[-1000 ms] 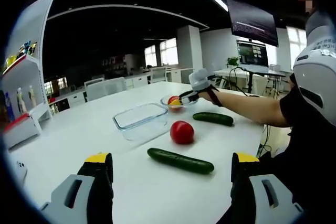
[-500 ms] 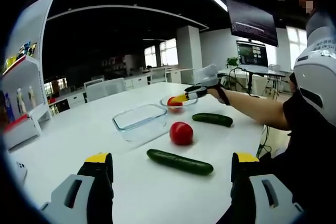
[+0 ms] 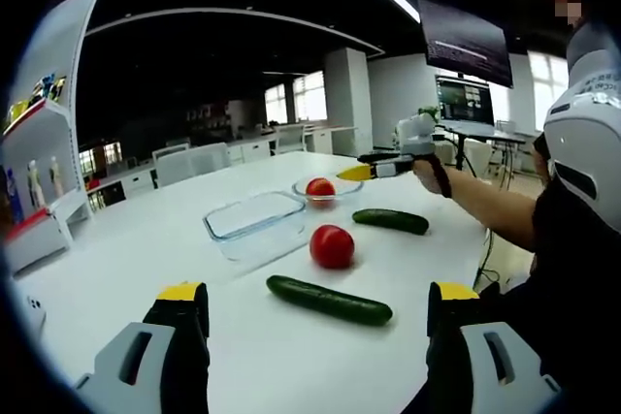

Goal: Sort the scattered tomatoes and cucumbers on the table and place them into their respective storage containers

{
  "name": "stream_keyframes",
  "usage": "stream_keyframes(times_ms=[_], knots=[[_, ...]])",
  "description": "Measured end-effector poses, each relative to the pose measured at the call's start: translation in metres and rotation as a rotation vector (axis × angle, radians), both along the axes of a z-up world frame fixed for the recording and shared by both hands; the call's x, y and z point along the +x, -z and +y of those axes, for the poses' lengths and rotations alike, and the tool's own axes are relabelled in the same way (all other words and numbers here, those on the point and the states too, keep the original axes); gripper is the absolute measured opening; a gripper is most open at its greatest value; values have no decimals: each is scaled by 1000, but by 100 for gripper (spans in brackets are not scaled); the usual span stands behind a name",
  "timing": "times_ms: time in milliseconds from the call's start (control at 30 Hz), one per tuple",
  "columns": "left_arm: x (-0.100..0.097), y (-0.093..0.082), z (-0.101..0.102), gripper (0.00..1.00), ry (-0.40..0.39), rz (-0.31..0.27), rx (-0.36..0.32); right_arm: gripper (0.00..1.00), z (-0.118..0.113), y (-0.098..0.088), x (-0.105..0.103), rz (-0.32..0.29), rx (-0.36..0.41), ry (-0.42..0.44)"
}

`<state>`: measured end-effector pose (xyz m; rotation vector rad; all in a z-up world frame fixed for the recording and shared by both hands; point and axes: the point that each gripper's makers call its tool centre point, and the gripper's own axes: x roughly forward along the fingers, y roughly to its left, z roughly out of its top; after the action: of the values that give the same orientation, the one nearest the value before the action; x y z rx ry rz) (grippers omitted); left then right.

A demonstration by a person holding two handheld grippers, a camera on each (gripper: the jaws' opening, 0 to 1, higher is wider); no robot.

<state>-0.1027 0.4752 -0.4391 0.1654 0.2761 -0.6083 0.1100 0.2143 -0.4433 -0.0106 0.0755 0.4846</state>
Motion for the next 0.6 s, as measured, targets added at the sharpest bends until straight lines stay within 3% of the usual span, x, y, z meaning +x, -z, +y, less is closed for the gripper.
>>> stream_keyframes(times_ms=[200,300,600], knots=[[4,2,1,93,0,3,-8,97,-4,-4,-33,-10,11,-21],[6,3,0,94,2,2,-9,97,-5,-1,-46,13,22,-34],[9,5,-4,94,16,3,-18,97,-10,-3,-75,17,33,-53]])
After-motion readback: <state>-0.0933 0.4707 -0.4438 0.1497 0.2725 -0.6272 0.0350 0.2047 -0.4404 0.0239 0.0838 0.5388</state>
